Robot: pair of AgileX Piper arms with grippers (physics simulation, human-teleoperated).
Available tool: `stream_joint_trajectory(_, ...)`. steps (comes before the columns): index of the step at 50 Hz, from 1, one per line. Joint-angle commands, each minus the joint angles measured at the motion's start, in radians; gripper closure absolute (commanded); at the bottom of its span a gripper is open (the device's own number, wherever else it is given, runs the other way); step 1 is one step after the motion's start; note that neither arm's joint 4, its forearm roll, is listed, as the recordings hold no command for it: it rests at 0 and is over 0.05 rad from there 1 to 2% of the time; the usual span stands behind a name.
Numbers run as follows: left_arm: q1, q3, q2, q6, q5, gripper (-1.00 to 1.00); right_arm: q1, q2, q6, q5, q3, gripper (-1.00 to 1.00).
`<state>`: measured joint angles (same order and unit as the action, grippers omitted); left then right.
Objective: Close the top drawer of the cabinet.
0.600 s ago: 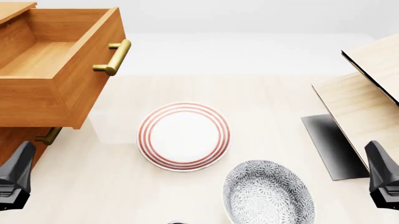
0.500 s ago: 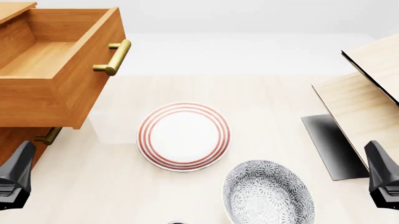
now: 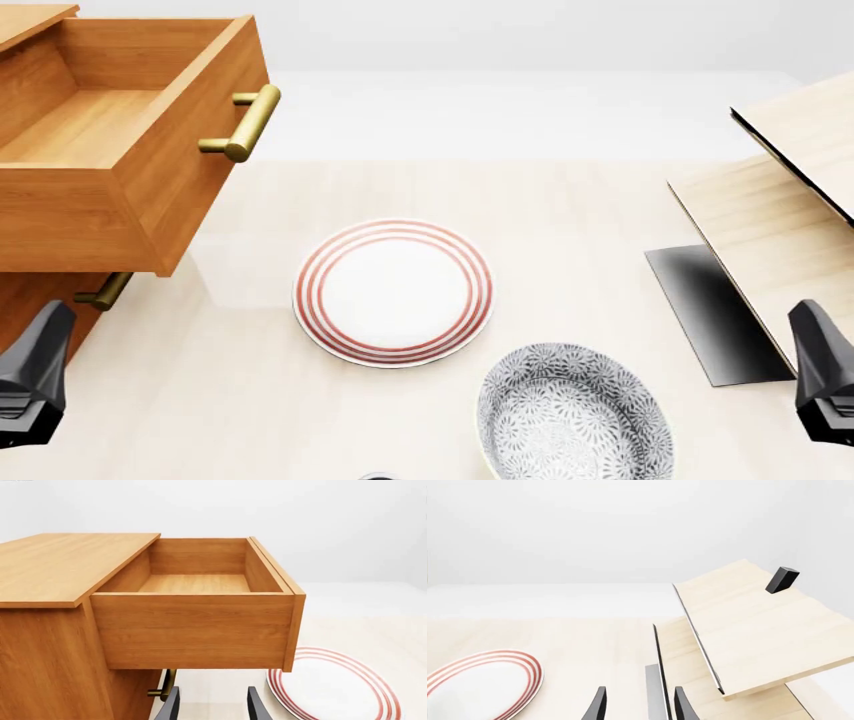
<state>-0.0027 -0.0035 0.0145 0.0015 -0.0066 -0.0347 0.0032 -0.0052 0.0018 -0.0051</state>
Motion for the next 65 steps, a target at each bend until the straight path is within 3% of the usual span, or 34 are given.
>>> stream_joint_trajectory(1,0.0,-0.003,-0.009,0.001,0.007,-1.0,-0.017,-0.002,0.0,0.003,-0.001,-1.0)
stream_joint_trajectory(19,0.015,-0.012,0.031,0.009,-0.007,-1.0,-0.016,-0.002,-0.001,0.003,-0.001,-1.0)
stream_joint_trajectory(24,-0.017,-0.054,-0.011,0.034,0.063,-1.0,-0.016,-0.002,-0.002,0.003,-0.001,-1.0)
stream_joint_trajectory(34,-0.069,-0.093,-0.012,0.046,0.102,-1.0,-0.016,-0.002,-0.004,0.003,-0.002,-1.0)
stream_joint_trajectory(49,-0.203,-0.233,-0.005,0.072,0.166,-1.0,-0.016,-0.002,-0.003,0.003,-0.002,-1.0)
stream_joint_trajectory(57,-0.329,-0.253,0.076,0.138,0.078,-1.0,-0.016,-0.002,-0.003,0.003,-0.001,-1.0)
stream_joint_trajectory(65,-0.407,-0.311,0.178,0.126,0.014,-1.0,-0.016,-0.002,-0.002,0.003,-0.001,-1.0)
